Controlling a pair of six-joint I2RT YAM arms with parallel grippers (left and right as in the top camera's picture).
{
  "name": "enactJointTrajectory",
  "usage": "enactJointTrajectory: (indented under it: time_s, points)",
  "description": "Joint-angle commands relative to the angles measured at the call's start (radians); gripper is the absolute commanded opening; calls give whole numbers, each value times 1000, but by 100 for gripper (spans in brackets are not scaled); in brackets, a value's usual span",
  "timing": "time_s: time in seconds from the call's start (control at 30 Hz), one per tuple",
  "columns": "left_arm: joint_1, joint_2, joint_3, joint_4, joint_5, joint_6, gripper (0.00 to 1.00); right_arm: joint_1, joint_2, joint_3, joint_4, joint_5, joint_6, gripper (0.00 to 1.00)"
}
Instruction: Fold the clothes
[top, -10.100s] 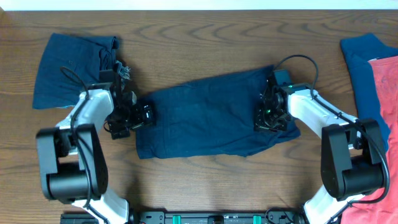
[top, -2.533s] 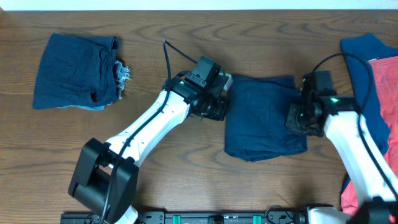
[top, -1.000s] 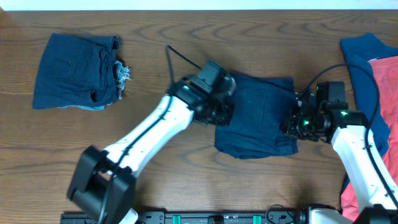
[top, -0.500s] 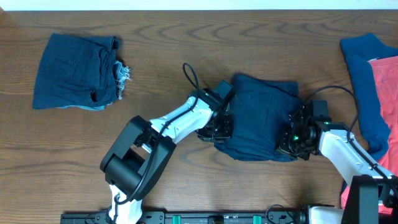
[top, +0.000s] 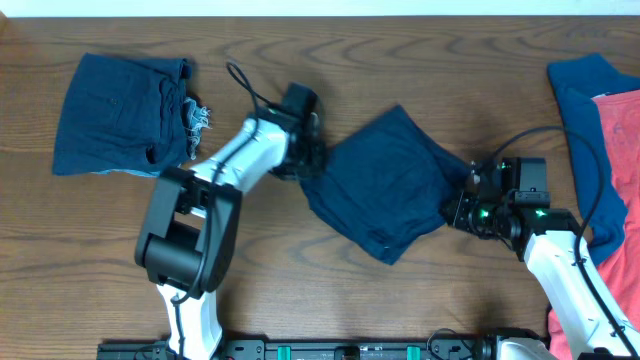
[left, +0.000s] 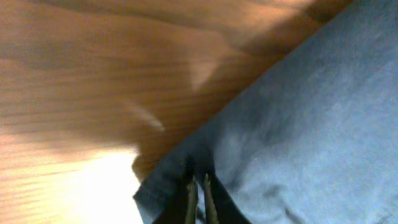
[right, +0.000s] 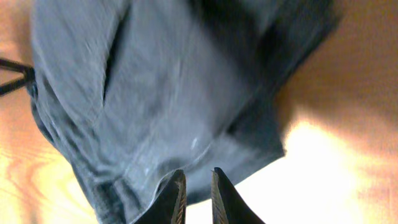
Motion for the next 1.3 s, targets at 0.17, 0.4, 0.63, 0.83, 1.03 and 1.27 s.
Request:
enactJointTrajectory:
  time_s: [0.17, 0.4, 0.63, 0.83, 1.03, 1.27]
  points:
    - [26, -105, 146, -208, 171, 109, 11, 5, 103, 17, 212, 8, 16, 14]
    - [-71, -130, 109, -294, 175, 43, 12, 4, 292, 17, 284, 144, 37, 12]
    - [-137, -129, -26, -213, 144, -64, 26, 5, 367, 17, 123, 163, 92, 2]
    - [-139, -129, -126, -142, 98, -166, 29, 5, 290, 17, -32, 164, 129, 2]
    - [-122, -129, -146, -76, 12, -142, 40, 5, 64, 31, -64, 69, 55, 8]
    - [-22, -130, -140, 3, 193, -105, 42, 19, -80, 30, -40, 31, 5, 8]
